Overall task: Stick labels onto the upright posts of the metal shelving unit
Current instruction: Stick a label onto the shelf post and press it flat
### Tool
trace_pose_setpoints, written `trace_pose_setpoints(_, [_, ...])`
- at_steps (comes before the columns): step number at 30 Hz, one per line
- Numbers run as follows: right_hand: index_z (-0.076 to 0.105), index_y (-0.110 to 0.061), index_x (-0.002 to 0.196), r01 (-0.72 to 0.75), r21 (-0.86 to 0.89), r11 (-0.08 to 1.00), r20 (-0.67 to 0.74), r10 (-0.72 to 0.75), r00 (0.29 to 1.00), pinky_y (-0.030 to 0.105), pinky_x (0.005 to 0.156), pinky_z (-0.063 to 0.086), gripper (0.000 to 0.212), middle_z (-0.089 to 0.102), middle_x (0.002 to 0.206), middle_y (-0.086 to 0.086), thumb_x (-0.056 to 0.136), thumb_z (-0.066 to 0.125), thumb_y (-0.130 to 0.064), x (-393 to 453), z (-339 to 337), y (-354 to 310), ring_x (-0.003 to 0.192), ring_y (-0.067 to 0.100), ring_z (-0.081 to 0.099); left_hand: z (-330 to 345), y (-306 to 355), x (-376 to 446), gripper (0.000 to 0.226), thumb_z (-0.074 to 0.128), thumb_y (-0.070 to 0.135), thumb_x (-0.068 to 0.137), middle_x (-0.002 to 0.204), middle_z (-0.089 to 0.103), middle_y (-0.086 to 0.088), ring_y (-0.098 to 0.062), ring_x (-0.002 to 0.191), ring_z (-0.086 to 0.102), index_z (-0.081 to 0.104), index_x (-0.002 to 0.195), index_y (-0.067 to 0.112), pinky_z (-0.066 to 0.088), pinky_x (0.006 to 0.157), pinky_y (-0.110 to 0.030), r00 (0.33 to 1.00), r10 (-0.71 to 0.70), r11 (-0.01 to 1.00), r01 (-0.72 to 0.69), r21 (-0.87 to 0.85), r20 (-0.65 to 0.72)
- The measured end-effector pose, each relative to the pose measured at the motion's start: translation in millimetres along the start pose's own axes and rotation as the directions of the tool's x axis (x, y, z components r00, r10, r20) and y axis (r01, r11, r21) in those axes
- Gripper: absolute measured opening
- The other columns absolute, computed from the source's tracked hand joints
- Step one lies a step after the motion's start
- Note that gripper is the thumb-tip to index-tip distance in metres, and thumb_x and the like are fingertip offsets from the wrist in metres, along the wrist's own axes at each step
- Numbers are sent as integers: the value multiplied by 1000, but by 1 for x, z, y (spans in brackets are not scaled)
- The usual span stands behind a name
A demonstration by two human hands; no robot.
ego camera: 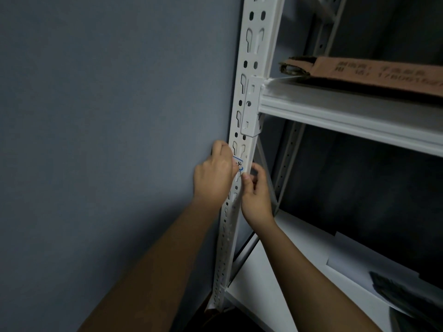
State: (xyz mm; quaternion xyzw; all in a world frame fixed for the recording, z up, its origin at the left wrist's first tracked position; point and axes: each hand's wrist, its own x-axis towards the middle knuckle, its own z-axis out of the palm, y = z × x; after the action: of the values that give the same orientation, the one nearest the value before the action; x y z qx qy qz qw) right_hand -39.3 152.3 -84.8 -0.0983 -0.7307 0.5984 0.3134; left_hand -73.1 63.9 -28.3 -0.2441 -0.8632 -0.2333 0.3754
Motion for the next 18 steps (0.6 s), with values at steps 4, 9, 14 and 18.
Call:
trace_pose_setpoints(4, [44, -28, 127, 7, -1, 1000, 4, -7, 1000, 48, 87, 53, 25, 63, 101, 1, 101, 43, -26, -1, -1, -2, 93, 22, 65, -3, 1, -2, 15, 60, 17, 89, 103, 55, -10, -28, 59, 61, 57, 95, 4, 30, 49, -28, 996, -37, 999, 40, -34, 82])
trace_pose_setpoints(9, [44, -30, 125, 3, 0, 1000, 6, -3, 1000, 51, 85, 54, 24, 64, 101, 5, 101, 43, -27, 0, -2, -3, 91, 26, 65, -6, 1, -5, 22, 42, 26, 99, 113, 46, -6, -21, 80, 58, 50, 109, 8, 32, 60, -24, 985, -93, 990, 107, -90, 148])
trace_pose_setpoints(14, [44, -27, 127, 0, 8, 1000, 0, 0, 1000, 50, 85, 54, 26, 66, 102, 0, 101, 43, -28, 0, 0, -1, 90, 19, 67, -11, 1, -10, 21, 43, 26, 99, 115, 46, -3, -16, 81, 56, 49, 111, 11, 31, 61, -22, 975, -127, 970, 161, -184, 184])
trace_pose_setpoints(18, [44, -29, 126, 8, 12, 1000, 7, -8, 1000, 50, 86, 54, 25, 66, 103, -1, 101, 43, -29, 0, 0, 0, 93, 18, 67, -11, 1, -10, 22, 43, 27, 99, 118, 47, -3, -21, 86, 60, 51, 113, 11, 33, 63, -24, 976, -118, 968, 155, -200, 183])
